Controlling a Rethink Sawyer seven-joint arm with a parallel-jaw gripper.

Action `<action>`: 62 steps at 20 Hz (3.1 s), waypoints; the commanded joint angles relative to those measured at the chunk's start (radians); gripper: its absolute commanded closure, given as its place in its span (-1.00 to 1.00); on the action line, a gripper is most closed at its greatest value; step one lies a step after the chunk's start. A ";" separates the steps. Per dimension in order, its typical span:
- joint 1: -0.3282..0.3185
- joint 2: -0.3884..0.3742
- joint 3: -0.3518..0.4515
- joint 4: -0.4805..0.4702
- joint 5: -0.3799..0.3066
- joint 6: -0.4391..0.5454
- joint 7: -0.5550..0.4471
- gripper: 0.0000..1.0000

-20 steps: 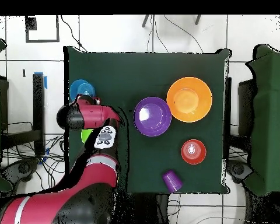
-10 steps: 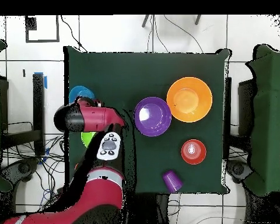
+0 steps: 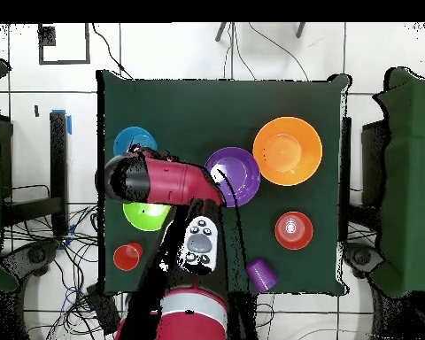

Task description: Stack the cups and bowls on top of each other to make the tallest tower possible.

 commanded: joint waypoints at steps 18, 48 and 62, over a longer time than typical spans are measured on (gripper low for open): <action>-0.253 -0.188 0.247 0.382 -0.137 -0.051 -0.056 1.00; -0.512 -0.119 0.340 0.349 -0.373 -0.063 -0.078 1.00; -0.575 -0.045 0.401 0.198 -0.436 0.033 -0.124 1.00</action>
